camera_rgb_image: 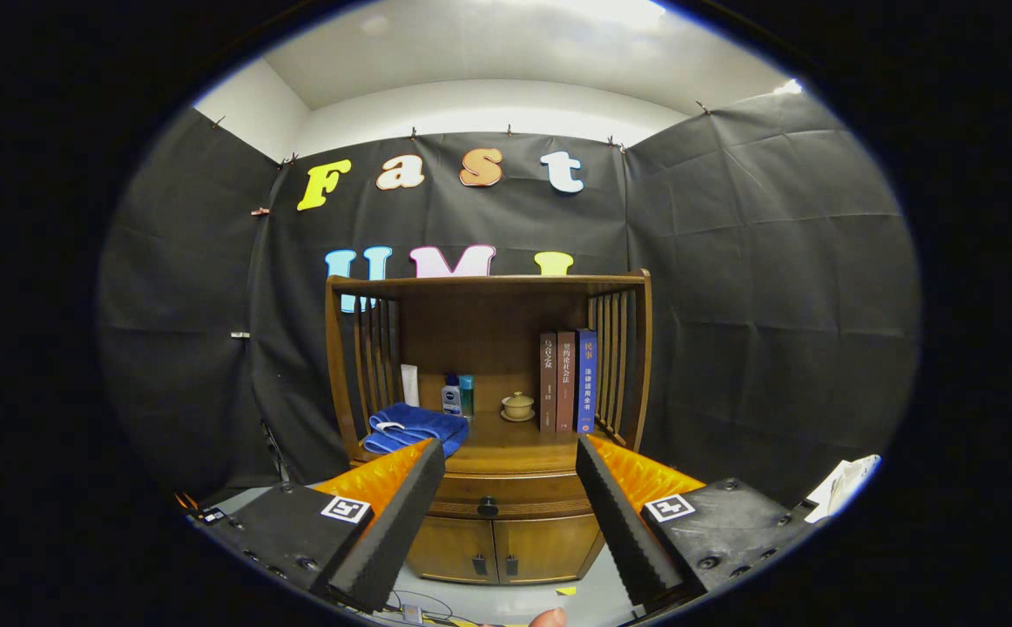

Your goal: Pull open the drawer, take out the items inside it, and place them on the countertop above the cabinet.

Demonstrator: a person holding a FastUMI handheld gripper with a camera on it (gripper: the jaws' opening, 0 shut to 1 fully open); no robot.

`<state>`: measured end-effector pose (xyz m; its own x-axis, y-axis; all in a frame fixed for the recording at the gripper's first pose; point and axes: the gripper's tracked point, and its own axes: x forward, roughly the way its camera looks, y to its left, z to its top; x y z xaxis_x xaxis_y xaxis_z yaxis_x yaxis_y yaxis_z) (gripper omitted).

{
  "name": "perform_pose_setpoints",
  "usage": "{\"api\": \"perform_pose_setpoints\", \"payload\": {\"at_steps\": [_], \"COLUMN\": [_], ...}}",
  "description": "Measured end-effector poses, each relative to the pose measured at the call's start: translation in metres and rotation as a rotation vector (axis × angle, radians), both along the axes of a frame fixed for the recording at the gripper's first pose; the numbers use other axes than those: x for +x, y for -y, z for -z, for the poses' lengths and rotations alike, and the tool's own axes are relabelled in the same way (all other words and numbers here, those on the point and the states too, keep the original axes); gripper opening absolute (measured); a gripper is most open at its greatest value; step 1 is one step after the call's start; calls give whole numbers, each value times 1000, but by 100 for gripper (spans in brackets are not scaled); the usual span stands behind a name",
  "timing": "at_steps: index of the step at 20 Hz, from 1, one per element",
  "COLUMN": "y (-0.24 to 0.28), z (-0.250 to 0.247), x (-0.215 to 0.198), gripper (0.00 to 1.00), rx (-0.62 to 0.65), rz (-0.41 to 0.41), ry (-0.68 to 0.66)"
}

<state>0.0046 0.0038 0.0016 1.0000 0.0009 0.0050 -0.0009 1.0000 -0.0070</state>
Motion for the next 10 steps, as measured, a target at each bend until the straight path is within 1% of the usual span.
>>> {"api": "perform_pose_setpoints", "payload": {"at_steps": [2, 5, 8, 10], "y": [-1, -6, -17, -24], "z": [4, 23, 54, 85], "x": [2, 13, 34, 55], "gripper": [99, 99, 99, 99], "rx": [6, 19, -3, -32], "rz": [-4, -6, -31, -51], "ry": [-1, -5, -5, -23]}}
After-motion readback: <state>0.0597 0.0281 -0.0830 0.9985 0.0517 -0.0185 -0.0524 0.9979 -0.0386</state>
